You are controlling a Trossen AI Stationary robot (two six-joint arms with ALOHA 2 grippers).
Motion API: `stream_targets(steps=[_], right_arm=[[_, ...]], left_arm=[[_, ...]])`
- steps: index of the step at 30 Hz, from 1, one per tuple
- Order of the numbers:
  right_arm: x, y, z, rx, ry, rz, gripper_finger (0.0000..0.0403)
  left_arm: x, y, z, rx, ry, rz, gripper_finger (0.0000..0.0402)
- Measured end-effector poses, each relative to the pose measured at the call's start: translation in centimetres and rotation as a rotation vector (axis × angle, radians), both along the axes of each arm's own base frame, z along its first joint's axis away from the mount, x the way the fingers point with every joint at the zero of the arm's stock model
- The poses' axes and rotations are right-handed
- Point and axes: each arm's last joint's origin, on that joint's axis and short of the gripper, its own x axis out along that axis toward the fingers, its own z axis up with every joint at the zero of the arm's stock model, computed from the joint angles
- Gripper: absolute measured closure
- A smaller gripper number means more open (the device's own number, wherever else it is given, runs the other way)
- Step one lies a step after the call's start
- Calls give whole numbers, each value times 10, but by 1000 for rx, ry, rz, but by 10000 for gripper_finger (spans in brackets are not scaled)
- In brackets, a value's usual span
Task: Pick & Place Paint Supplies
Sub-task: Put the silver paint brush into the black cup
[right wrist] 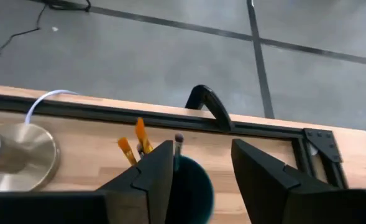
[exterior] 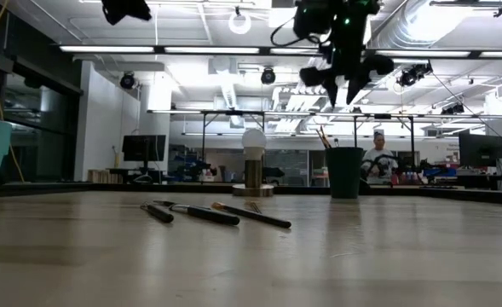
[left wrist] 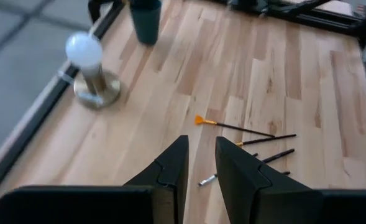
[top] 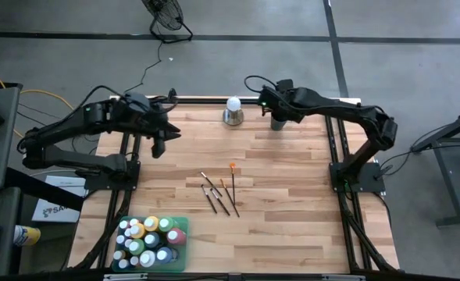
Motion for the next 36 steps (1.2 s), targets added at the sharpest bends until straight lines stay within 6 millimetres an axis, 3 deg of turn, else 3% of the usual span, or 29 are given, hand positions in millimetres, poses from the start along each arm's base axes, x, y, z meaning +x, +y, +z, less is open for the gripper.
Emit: stream_targets(steps=[5, 12, 19, 28, 36], right_arm=[[-21, 16, 26, 0, -25, 41, 246], [-55, 39, 63, 41, 6, 281, 246], [-96, 57, 89, 19, -16, 326, 247], [-124, 68, 105, -33, -29, 395, 247], [-128, 70, 107, -34, 2, 452, 247]], left_arm=[[24, 7, -14, -103, 83, 60, 325], [52, 13, -47, -151, 342, 10, 325], [87, 8, -73, -144, 436, -312, 325], [138, -16, -128, -9, 611, -636, 325], [168, -38, -176, 76, 747, -716, 325]])
